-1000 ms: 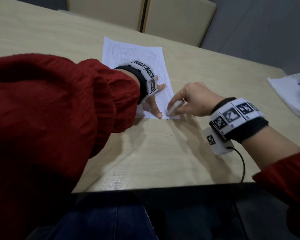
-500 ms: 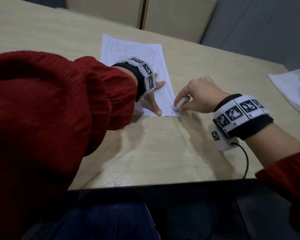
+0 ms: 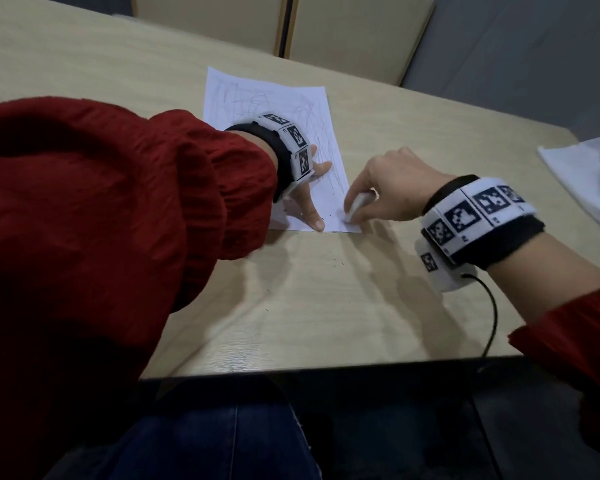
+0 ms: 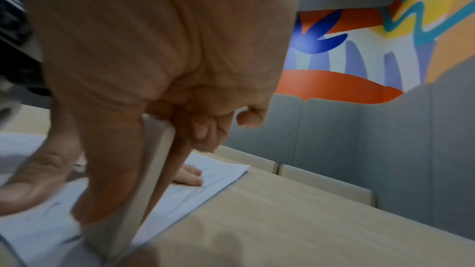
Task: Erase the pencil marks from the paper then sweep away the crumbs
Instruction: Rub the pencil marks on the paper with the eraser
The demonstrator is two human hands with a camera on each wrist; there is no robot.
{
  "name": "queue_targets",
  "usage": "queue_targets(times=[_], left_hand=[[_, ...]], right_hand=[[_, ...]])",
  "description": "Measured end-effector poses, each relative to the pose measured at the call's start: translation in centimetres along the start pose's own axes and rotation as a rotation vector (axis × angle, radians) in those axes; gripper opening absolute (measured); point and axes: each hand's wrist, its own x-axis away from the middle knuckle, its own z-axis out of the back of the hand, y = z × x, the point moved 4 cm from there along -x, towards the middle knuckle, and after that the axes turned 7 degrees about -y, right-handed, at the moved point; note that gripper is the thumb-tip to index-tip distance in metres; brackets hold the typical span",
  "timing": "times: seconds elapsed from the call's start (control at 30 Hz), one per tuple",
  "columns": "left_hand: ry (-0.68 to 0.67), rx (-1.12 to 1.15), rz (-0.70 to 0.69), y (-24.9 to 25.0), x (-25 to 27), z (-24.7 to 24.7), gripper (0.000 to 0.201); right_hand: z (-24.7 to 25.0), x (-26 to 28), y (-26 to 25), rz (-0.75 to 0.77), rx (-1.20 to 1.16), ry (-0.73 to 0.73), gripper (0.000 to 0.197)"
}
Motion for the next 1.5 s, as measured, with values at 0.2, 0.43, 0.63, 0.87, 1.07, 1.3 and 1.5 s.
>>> queue_targets(times=[0.2, 0.43, 0.63, 0.87, 1.07, 1.3, 1.5], left_hand=[[-0.003, -0.009, 0.017, -0.5, -0.3, 0.2, 0.133], [0.012, -0.018, -0.015, -0.4, 0.0, -0.1, 0.124], [0.011, -0.009, -0.014, 0.0, 0.5, 0.1, 0.122], [-0.009, -0.018, -0.014, -0.4, 0.0, 0.1, 0.124], [0.024, -0.003, -0.022, -0.3, -0.1, -0.4, 0.125], [-0.011, 0.011, -0.009, -0.5, -0.4, -0.3, 0.130], [0.000, 0.030, -0.022, -0.1, -0.6, -0.6, 0.128]], right_hand=[[1.9, -3.5, -0.3, -0.091, -0.138, 0.139, 0.017], [0.2, -0.6, -0.2, -0.023, -0.161, 0.020, 0.014], [1.3, -2.0, 0.9, -0.100, -0.172, 0.163, 0.017], [0.7, -2.5, 0.9, -0.113, -0.074, 0.194, 0.016], [0.7, 0.0, 0.4, -0.023, 0.018, 0.024, 0.013], [1.1, -2.9, 0.2, -0.132, -0.150, 0.145, 0.017], [-0.8, 1.6, -0.6, -0.024, -0.126, 0.033, 0.012]])
